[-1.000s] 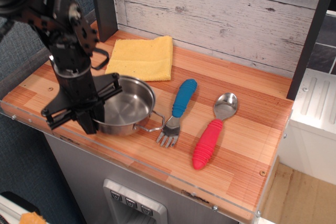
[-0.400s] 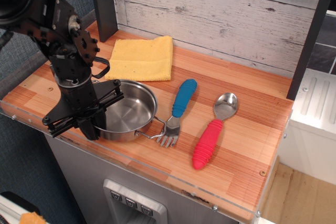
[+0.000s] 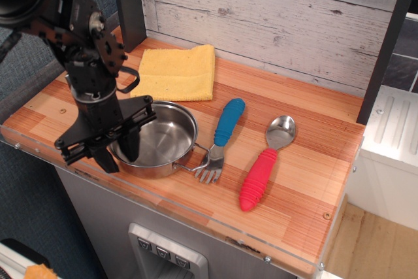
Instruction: Move the silver pot forward and next to the blue fork.
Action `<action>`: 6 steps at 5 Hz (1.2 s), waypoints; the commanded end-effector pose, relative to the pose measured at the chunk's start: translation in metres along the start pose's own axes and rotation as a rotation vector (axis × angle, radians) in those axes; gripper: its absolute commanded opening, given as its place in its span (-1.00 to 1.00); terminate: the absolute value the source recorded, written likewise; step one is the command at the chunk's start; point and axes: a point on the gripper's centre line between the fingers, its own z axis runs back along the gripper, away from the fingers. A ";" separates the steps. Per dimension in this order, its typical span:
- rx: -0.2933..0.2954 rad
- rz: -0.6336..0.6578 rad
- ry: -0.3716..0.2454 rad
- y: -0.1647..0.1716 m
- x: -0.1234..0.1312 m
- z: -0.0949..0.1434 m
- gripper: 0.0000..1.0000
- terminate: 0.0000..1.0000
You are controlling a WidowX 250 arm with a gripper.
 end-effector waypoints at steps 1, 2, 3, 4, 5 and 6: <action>-0.018 0.009 -0.038 0.003 0.010 0.033 1.00 -1.00; -0.027 0.005 -0.071 0.001 0.012 0.063 1.00 -1.00; -0.026 -0.072 -0.069 -0.011 0.017 0.078 1.00 -1.00; 0.037 -0.273 -0.079 -0.034 0.013 0.091 1.00 -1.00; -0.004 -0.469 -0.096 -0.060 0.002 0.109 1.00 -1.00; -0.010 -0.631 -0.123 -0.083 -0.013 0.122 1.00 -1.00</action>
